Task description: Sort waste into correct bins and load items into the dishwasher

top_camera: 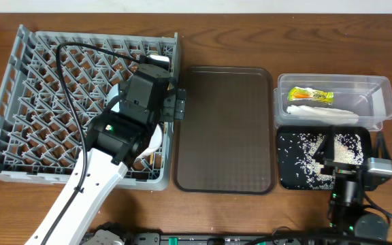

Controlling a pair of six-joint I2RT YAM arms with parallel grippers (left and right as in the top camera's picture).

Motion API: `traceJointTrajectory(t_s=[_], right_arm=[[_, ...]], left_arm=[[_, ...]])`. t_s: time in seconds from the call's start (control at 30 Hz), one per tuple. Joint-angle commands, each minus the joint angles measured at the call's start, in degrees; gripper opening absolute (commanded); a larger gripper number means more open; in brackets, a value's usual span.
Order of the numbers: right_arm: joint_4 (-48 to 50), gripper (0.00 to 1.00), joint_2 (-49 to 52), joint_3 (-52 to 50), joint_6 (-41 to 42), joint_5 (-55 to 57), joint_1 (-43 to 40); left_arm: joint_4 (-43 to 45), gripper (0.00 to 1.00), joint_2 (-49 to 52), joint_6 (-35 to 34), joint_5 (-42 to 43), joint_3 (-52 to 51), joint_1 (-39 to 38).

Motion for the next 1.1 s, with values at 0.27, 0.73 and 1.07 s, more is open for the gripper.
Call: traceJointTrajectory(t_s=[0.27, 0.73, 1.07], right_arm=[[-10.23, 0.99, -1.25, -7.02, 1.11, -1.40, -0.35], [-12.52, 0.99, -0.96, -7.02, 1.11, -1.40, -0.35], [-12.52, 0.99, -0.96, -7.02, 1.11, -1.40, -0.35]], left_arm=[[-0.04, 0.98, 0.22, -0.31, 0.11, 0.46, 0.09], [-0.04, 0.98, 0.22, -0.31, 0.09, 0.46, 0.09], [-0.09, 0.98, 0.22, -0.31, 0.11, 0.46, 0.09]])
